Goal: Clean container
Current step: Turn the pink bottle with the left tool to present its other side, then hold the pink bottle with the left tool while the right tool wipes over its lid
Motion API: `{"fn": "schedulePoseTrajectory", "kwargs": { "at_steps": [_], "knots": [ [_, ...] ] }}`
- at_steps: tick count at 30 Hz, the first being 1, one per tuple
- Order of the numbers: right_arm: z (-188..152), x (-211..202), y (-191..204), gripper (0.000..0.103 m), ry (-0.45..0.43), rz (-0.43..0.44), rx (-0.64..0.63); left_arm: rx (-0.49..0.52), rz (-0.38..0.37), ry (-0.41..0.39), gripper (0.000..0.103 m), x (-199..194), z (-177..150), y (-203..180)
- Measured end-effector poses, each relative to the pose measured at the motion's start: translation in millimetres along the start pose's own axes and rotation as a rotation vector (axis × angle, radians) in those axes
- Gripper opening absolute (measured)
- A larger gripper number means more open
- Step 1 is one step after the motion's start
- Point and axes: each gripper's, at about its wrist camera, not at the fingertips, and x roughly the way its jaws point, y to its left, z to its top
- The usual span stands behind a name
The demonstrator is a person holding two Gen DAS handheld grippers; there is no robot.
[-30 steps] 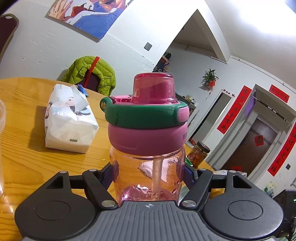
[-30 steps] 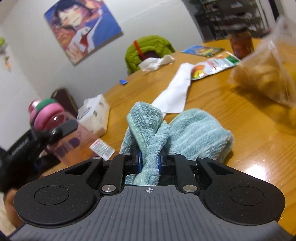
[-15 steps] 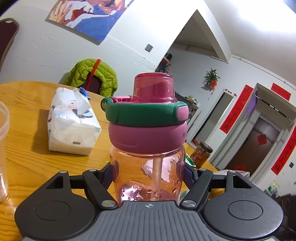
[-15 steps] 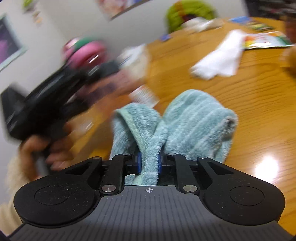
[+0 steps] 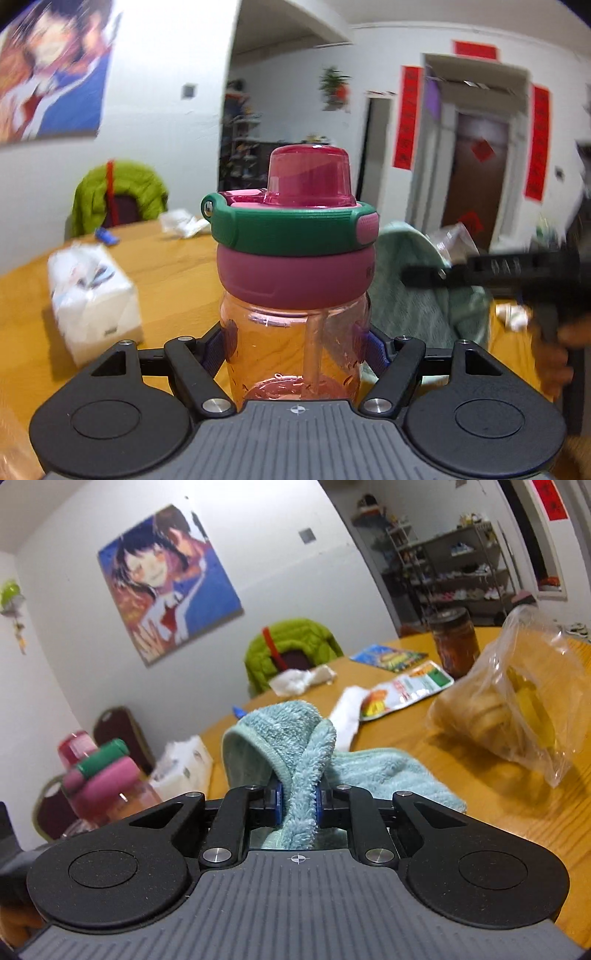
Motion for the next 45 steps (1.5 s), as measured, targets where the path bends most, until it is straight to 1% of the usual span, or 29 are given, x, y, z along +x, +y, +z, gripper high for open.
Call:
{"fn": "schedulePoseTrajectory", "kwargs": {
  "at_steps": [2,6,8,10,12,14,15,17,19,22,23,25,27,28,29,31,33,37,38,41,45],
  "knots": [
    [1.6,4.7,-1.8,0.016,0.000,0.005,-0.008,0.041,-0.003,-0.010,0.071,2.0,-3.8,-5.4],
    [0.9,3.0,3.1,0.016,0.005,0.019,-0.045,0.032,-0.018,-0.027,0.072,3.3,-9.0,-0.9],
    [-0.8,2.8,7.4,0.016,-0.005,0.027,-0.081,0.012,-0.028,-0.014,0.083,4.4,-11.0,4.9],
    [-2.7,-0.2,13.4,0.016,-0.018,0.031,-0.117,0.016,-0.025,0.000,0.089,6.5,-15.7,9.8],
    [-3.6,-1.4,19.8,0.016,-0.027,0.022,-0.147,0.015,-0.033,-0.007,0.089,8.5,-19.3,14.2],
    [0.3,-5.7,29.4,0.016,-0.016,0.005,-0.191,0.050,-0.031,-0.026,0.084,8.2,-18.6,8.8],
    [3.3,-9.1,35.7,0.016,-0.010,-0.008,-0.226,0.076,-0.027,-0.037,0.083,7.8,-18.6,5.2],
    [13.1,-20.4,53.2,0.016,-0.008,-0.054,-0.331,0.125,-0.022,-0.056,0.072,7.1,-18.9,-1.7],
    [25.7,-35.6,74.9,0.016,-0.016,-0.086,-0.438,0.138,-0.018,-0.064,0.072,7.9,-20.0,-3.6],
    [43.5,-56.0,114.0,0.016,-0.007,-0.088,-0.573,0.128,-0.018,-0.069,0.072,7.0,-20.9,-3.4],
    [45.5,-58.9,126.4,0.016,0.004,-0.102,-0.617,0.132,-0.015,-0.069,0.072,7.2,-20.9,-4.0],
    [44.4,-59.4,149.7,0.016,0.030,-0.153,-0.721,0.133,-0.008,-0.068,0.072,8.0,-21.0,-4.5],
    [36.4,-54.4,170.9,0.015,0.061,-0.231,-0.849,0.131,-0.003,-0.066,0.072,8.5,-20.8,-4.8],
    [32.1,-52.0,179.6,0.014,0.089,-0.249,-0.897,0.130,-0.002,-0.065,0.072,8.5,-20.9,-4.8],
    [28.2,-50.1,186.5,0.014,0.126,-0.246,-0.922,0.130,0.000,-0.066,0.072,7.9,-21.6,-4.8],
    [25.7,-47.9,203.9,0.013,0.206,-0.189,-0.928,0.128,0.000,-0.067,0.072,7.1,-22.4,-4.6],
    [26.9,-50.7,215.1,0.013,0.246,-0.120,-0.902,0.127,0.001,-0.069,0.072,7.9,-22.7,-3.6],
    [37.7,-51.2,229.1,0.013,0.262,-0.020,-0.822,0.129,0.010,-0.072,0.072,7.0,-23.9,-4.7],
    [39.5,-48.3,232.9,0.013,0.267,-0.002,-0.819,0.129,0.012,-0.072,0.072,6.9,-24.0,-4.7],
    [43.2,-34.1,244.8,0.013,0.281,0.016,-0.831,0.128,0.017,-0.073,0.072,6.0,-24.1,-5.5],
    [41.7,-8.4,256.7,0.013,0.273,-0.015,-0.872,0.127,0.021,-0.074,0.072,7.1,-23.8,-4.8]
  ]
}}
